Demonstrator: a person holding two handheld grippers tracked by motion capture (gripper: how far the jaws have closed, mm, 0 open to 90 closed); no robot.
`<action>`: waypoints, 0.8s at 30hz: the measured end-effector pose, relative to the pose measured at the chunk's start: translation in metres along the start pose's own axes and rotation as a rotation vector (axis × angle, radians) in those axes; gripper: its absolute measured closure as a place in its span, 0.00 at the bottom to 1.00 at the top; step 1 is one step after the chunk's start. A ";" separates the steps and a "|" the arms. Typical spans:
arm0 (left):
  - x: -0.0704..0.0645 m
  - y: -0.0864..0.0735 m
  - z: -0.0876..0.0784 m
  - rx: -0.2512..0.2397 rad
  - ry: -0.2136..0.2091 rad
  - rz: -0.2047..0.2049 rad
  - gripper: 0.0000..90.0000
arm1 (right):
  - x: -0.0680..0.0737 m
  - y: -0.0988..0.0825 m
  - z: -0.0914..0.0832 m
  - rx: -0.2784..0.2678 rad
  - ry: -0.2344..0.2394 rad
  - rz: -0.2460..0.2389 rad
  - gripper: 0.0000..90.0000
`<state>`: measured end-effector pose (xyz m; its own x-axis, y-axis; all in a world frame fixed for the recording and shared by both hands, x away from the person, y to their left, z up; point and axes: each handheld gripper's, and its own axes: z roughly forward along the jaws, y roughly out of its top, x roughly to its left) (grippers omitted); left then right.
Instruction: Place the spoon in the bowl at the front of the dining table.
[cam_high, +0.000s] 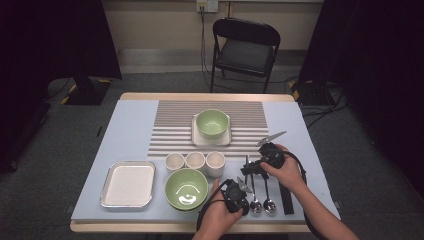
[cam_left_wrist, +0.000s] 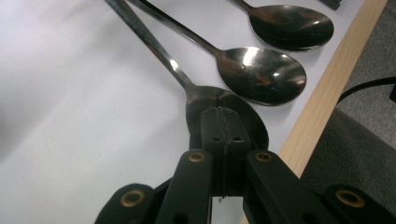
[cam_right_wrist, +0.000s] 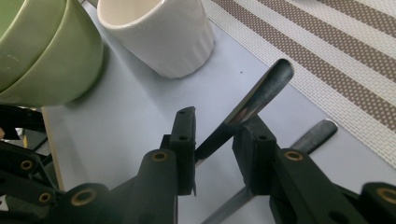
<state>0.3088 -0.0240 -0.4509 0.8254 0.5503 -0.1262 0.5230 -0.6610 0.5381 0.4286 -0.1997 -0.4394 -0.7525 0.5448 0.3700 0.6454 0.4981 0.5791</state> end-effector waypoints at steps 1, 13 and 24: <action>0.000 0.000 0.000 0.000 0.000 -0.001 1.00 | -0.001 -0.001 -0.002 -0.002 0.002 0.006 0.78; 0.001 0.001 -0.002 0.019 0.015 -0.012 1.00 | -0.005 -0.010 -0.014 -0.015 0.025 0.046 0.81; 0.002 0.001 -0.003 0.027 0.018 -0.023 1.00 | -0.010 -0.015 -0.016 -0.047 0.087 0.140 0.87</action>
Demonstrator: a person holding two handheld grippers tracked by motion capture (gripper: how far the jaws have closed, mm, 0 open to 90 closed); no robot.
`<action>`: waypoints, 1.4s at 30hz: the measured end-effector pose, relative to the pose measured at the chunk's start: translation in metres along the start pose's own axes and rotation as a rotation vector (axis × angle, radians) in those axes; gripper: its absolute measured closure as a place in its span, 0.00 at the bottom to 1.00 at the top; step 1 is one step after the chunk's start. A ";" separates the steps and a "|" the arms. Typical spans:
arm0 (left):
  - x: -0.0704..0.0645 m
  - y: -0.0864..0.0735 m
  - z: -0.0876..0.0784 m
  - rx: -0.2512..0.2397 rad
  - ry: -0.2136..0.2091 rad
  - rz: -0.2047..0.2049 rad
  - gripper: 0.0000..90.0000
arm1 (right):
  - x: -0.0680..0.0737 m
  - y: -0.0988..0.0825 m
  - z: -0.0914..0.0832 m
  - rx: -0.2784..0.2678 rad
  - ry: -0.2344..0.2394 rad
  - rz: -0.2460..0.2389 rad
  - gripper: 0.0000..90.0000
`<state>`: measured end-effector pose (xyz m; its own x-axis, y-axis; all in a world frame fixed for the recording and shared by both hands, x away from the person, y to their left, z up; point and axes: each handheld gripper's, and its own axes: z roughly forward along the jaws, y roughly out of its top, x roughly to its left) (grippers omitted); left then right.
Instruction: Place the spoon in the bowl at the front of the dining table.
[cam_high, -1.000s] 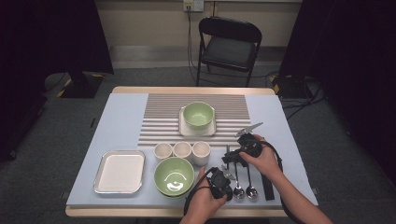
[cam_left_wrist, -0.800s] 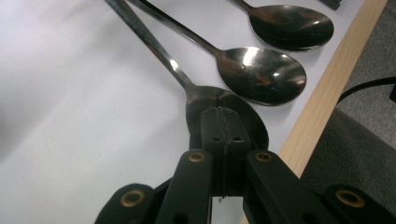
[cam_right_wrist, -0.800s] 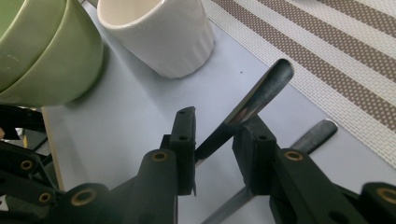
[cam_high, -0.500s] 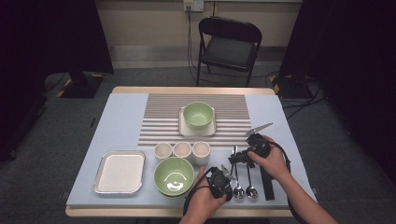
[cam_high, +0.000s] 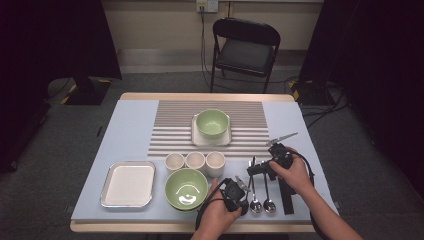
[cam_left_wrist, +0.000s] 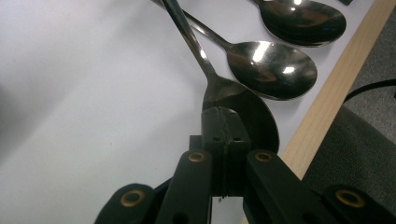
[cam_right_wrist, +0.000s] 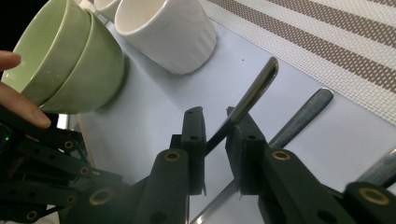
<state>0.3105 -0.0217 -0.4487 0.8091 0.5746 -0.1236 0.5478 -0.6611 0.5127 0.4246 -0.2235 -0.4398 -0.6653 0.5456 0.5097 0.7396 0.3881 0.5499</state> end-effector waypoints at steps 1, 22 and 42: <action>0.000 0.000 0.000 0.003 0.003 0.001 1.00 | 0.000 -0.001 0.000 -0.006 0.008 0.011 0.88; 0.003 0.003 0.000 0.020 -0.010 -0.034 1.00 | 0.005 0.001 0.005 -0.075 0.054 0.033 0.93; 0.005 0.001 -0.003 -0.020 -0.024 -0.119 0.66 | 0.015 0.009 0.007 -0.145 0.107 0.046 1.00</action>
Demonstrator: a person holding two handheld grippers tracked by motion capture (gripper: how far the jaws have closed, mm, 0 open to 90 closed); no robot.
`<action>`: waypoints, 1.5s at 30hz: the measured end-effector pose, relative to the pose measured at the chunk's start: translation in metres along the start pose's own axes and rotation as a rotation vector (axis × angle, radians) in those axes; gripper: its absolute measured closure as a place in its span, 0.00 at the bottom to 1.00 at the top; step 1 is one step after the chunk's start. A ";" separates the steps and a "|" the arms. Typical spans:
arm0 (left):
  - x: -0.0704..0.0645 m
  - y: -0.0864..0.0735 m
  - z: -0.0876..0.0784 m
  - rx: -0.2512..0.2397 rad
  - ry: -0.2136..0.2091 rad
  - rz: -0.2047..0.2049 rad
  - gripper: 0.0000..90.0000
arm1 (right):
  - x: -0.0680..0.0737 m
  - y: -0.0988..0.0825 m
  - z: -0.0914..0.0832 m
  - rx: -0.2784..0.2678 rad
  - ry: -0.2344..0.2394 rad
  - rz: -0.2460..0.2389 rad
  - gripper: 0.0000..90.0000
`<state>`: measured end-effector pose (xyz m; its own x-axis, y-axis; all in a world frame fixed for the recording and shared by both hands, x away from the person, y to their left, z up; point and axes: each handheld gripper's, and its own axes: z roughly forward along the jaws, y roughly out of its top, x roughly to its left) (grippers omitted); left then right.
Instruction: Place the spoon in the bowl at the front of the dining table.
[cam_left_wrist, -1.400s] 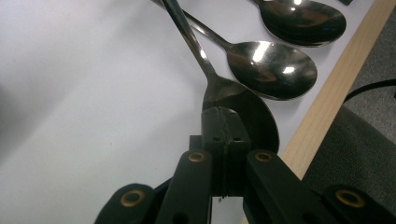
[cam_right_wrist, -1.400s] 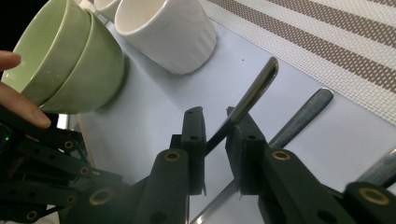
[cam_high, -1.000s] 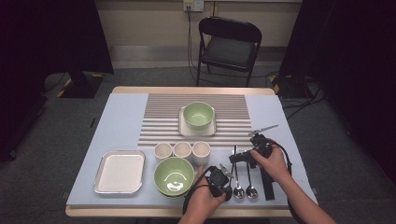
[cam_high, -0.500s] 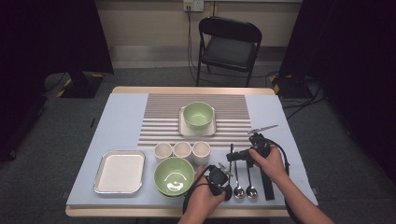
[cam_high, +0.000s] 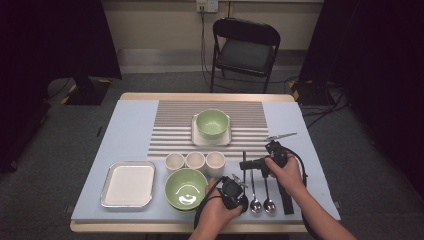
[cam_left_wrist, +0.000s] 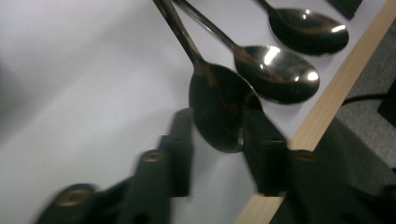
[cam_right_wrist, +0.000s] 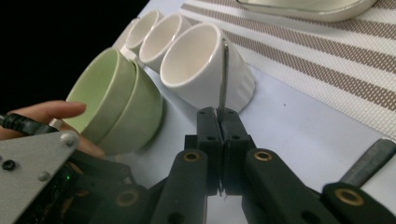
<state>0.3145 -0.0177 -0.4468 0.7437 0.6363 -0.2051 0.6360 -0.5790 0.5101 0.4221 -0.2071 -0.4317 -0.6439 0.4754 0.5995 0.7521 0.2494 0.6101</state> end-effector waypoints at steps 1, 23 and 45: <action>0.001 0.000 -0.001 -0.001 -0.011 0.001 0.61 | 0.000 0.001 0.000 -0.002 0.008 0.003 1.00; 0.012 0.012 -0.028 -0.168 0.060 -0.062 0.24 | -0.003 0.014 -0.024 -0.147 0.026 0.050 1.00; 0.027 0.021 -0.059 -0.193 0.025 -0.062 0.20 | -0.006 0.022 -0.033 -0.204 0.007 0.073 1.00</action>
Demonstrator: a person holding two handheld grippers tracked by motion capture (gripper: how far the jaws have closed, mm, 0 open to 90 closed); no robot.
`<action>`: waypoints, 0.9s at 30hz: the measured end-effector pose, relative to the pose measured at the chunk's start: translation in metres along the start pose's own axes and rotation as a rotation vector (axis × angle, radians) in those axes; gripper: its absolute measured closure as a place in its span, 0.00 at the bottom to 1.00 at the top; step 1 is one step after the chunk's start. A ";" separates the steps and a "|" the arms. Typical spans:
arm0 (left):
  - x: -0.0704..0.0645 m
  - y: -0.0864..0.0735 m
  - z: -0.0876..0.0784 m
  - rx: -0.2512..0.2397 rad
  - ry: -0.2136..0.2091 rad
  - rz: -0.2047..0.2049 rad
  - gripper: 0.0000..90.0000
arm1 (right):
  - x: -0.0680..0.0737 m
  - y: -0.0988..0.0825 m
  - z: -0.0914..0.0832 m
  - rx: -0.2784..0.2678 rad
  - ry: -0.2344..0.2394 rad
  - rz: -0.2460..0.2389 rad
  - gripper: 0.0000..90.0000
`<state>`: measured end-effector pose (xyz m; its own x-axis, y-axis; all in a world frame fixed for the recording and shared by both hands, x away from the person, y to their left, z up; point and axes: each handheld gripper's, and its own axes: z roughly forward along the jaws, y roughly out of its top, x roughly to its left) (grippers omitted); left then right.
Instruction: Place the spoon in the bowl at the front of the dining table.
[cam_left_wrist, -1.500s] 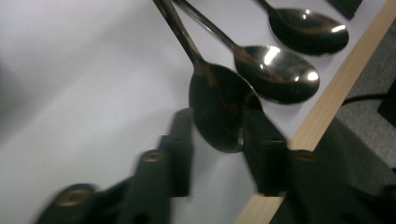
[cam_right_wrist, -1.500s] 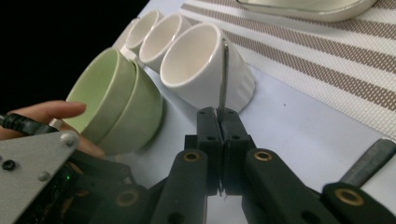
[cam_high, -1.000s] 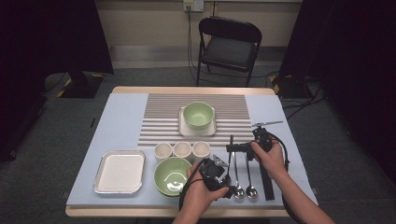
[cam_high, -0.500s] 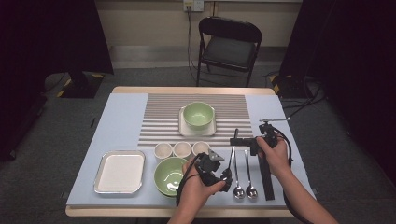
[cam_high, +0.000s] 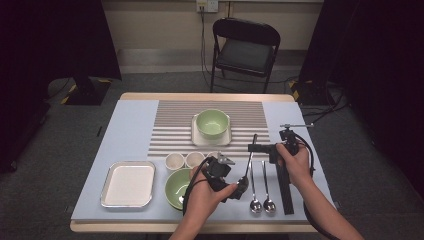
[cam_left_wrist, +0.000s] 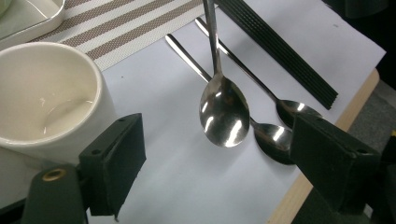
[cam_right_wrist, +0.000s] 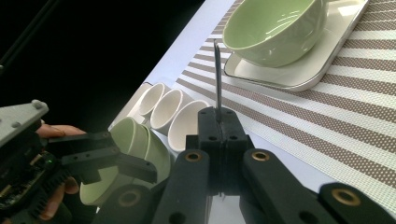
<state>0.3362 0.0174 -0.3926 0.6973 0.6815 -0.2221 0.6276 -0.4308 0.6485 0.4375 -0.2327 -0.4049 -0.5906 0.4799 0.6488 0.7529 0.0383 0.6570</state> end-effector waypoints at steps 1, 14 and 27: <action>0.001 0.000 -0.001 -0.004 0.000 -0.007 0.19 | 0.000 0.000 0.000 -0.001 0.001 -0.001 1.00; 0.007 0.007 0.001 -0.005 0.007 -0.022 0.19 | 0.004 0.008 -0.005 -0.013 -0.008 -0.006 1.00; 0.017 0.014 -0.015 -0.010 0.019 -0.018 0.19 | 0.005 0.018 -0.007 -0.045 -0.017 -0.004 1.00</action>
<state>0.3517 0.0317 -0.3759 0.6793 0.7001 -0.2200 0.6363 -0.4124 0.6520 0.4460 -0.2356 -0.3868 -0.5884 0.4949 0.6394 0.7363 0.0012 0.6766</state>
